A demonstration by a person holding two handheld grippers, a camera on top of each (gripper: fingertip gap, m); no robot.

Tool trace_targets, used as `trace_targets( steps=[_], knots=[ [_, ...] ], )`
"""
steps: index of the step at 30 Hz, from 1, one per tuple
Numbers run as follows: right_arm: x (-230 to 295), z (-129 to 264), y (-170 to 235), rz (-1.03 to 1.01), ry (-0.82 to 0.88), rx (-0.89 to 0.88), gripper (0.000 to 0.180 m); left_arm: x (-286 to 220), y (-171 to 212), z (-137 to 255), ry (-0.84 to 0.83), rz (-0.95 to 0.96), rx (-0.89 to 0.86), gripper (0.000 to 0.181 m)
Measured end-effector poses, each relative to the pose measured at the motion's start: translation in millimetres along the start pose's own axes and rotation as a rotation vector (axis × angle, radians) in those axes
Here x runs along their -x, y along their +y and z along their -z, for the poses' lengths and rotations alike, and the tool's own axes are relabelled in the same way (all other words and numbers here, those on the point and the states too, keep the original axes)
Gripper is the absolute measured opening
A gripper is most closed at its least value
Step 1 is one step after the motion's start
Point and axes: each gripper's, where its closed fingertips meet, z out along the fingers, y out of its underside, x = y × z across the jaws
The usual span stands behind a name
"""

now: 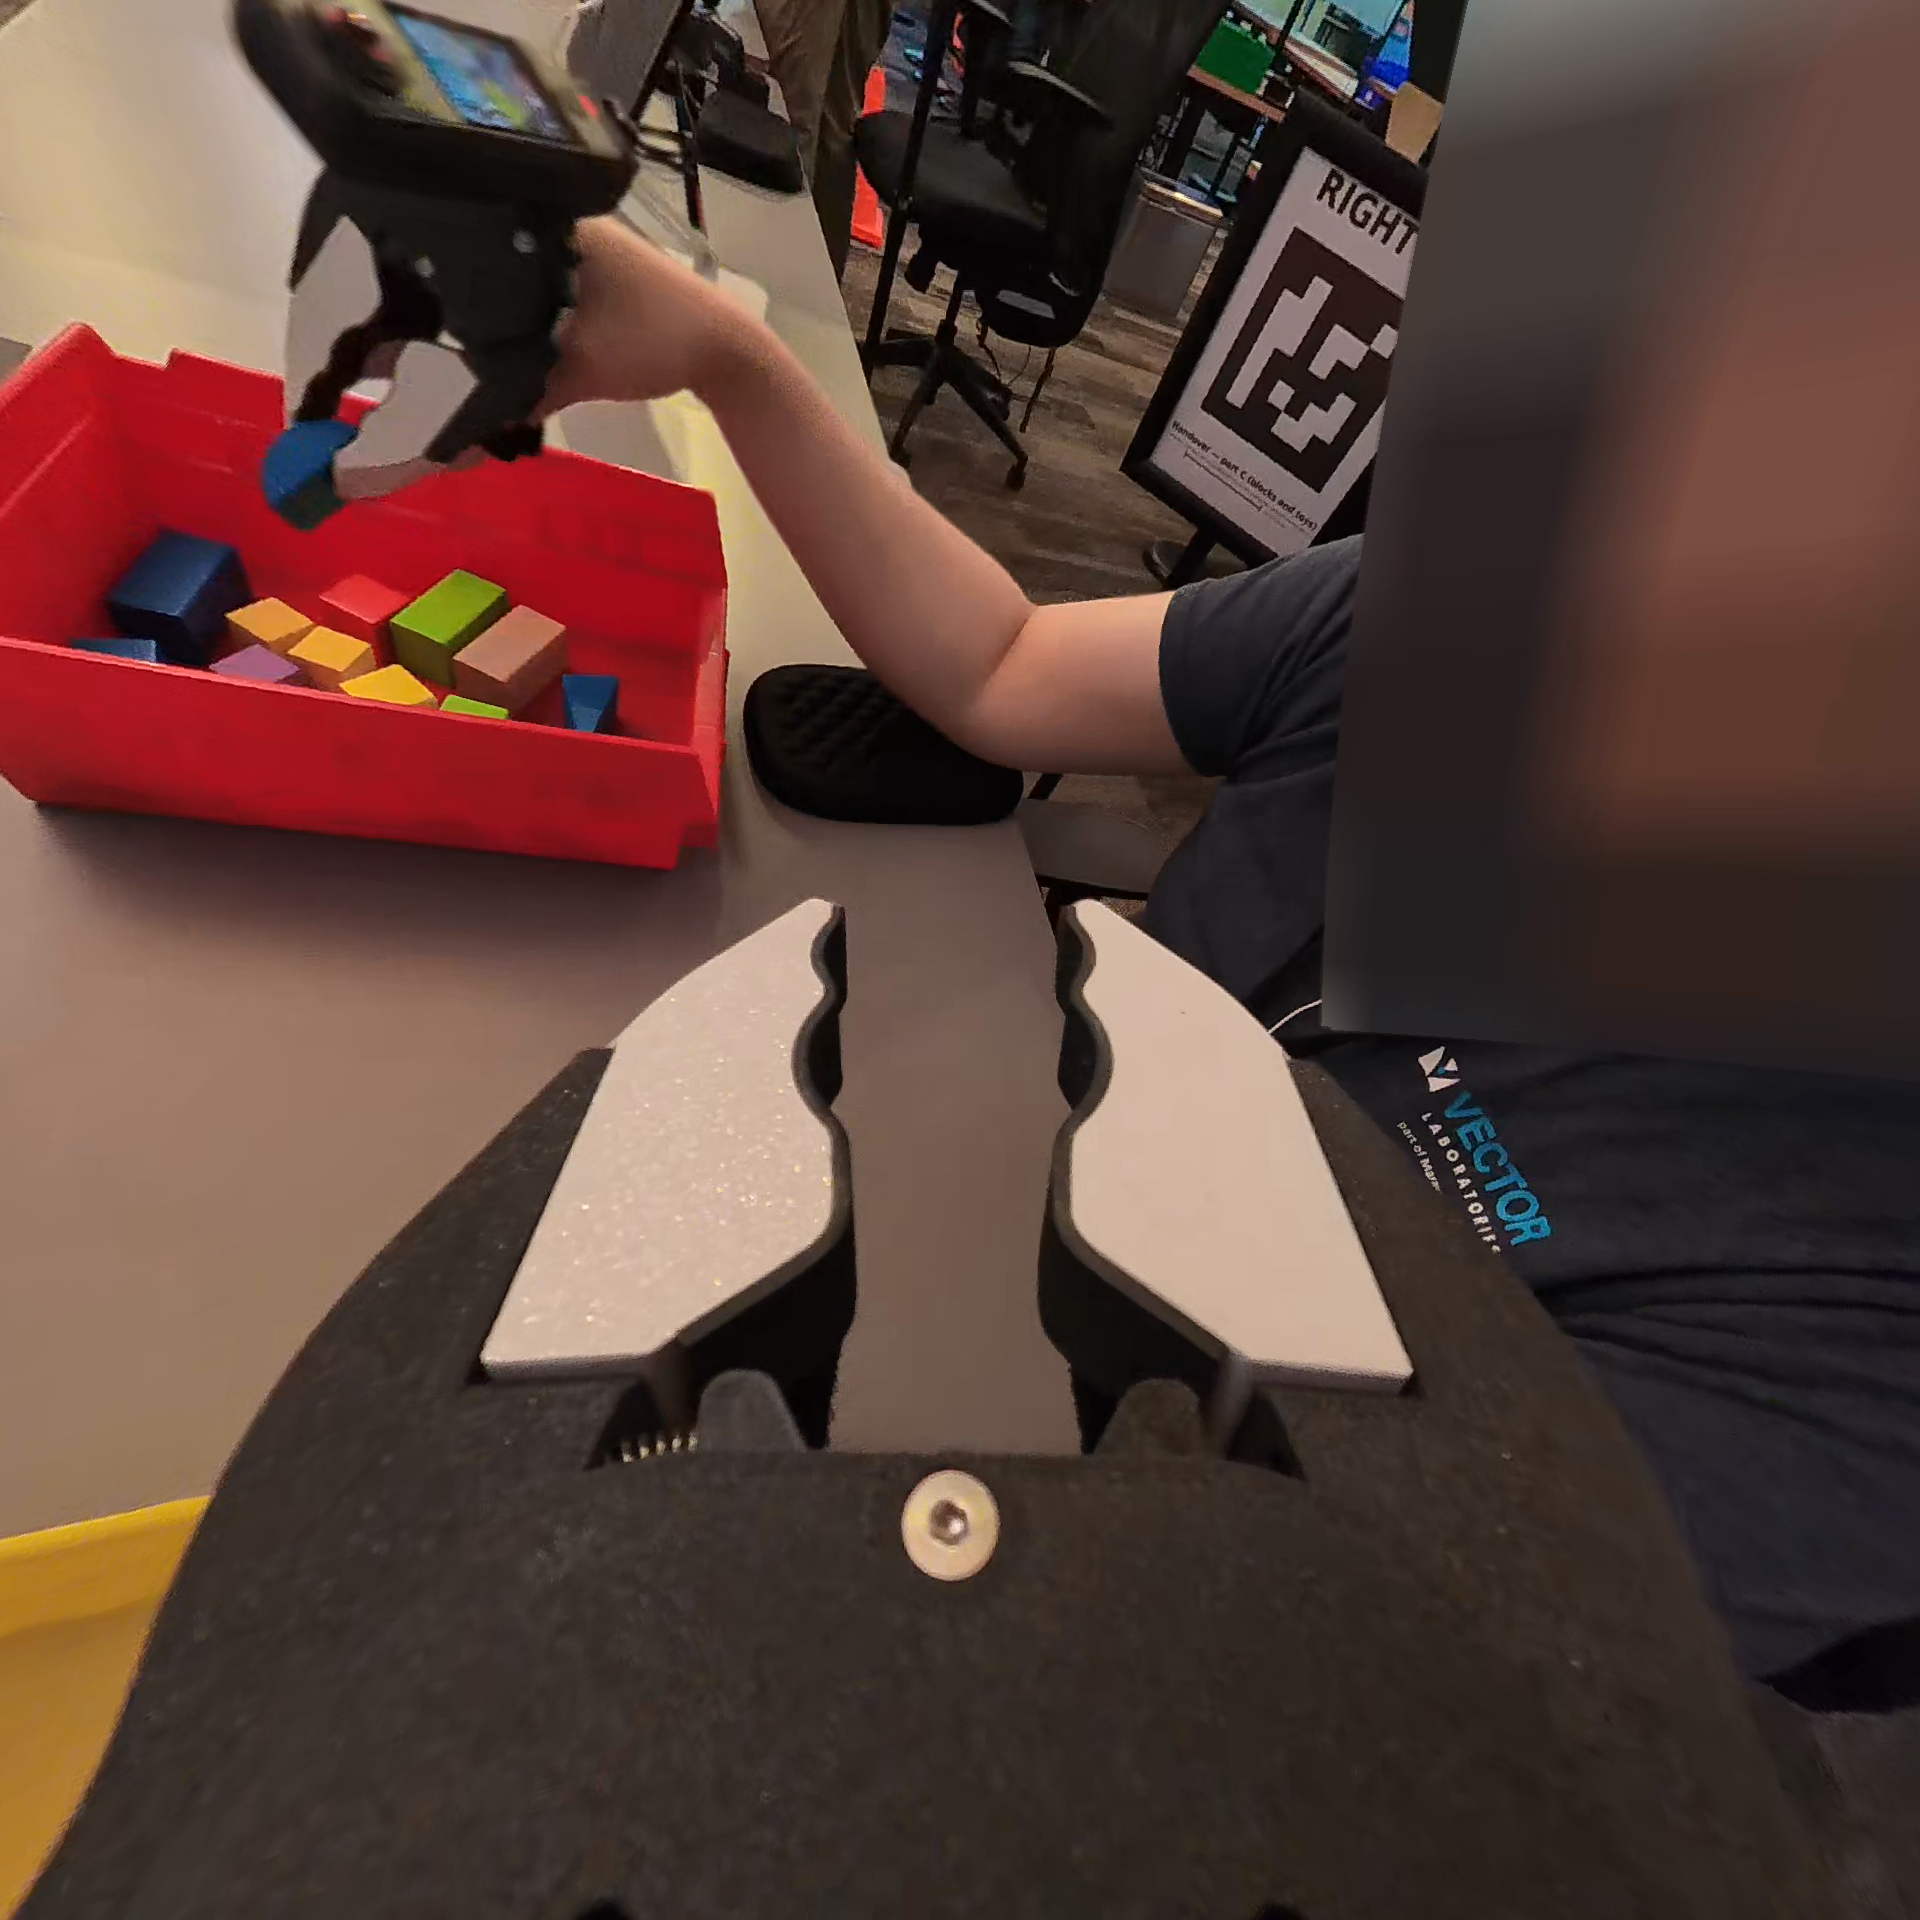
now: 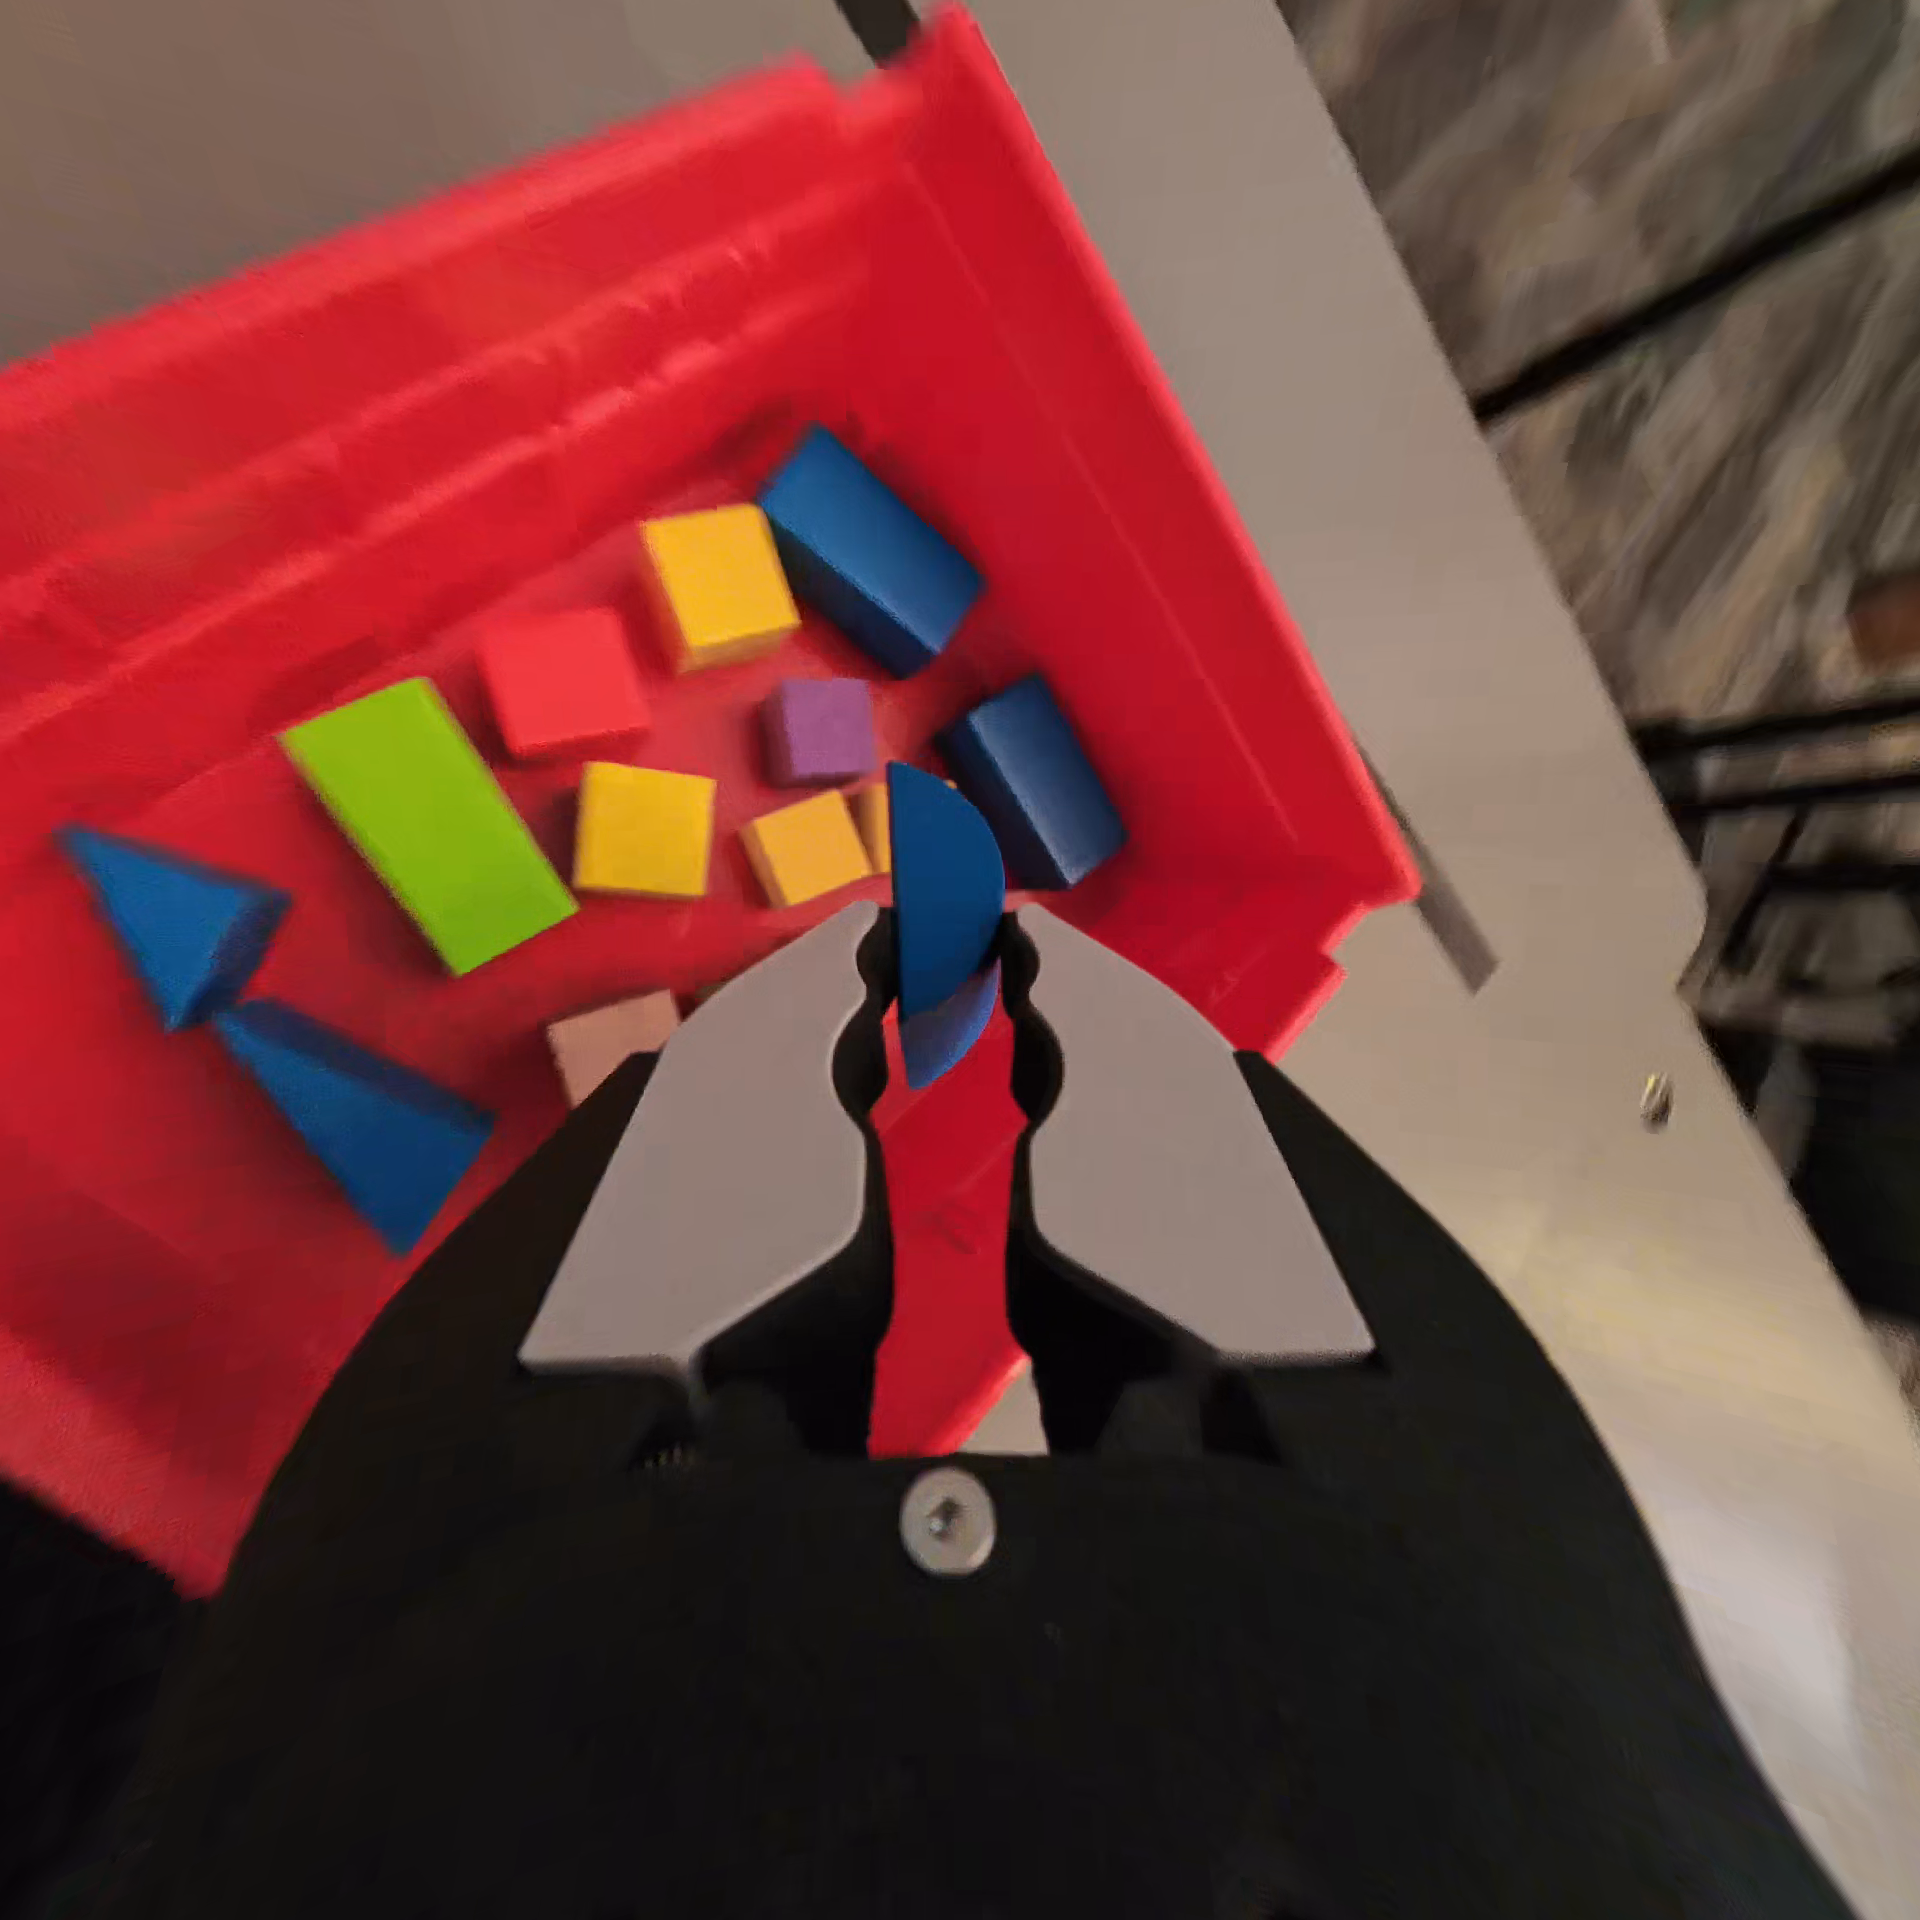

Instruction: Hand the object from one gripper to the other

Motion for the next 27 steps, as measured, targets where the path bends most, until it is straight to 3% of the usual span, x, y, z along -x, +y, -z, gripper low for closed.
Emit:
trace_targets(
  steps=[9,27],
  knots=[
    [-30,-56,40,-0.357,0.166,0.280,0.020,3,8,-16,0.009,0.039,0.074,0.038],
    [-10,-75,62,-0.356,0.094,0.444,0.022,0,13,-22,0.025,0.054,0.117,0.037]
  ],
)
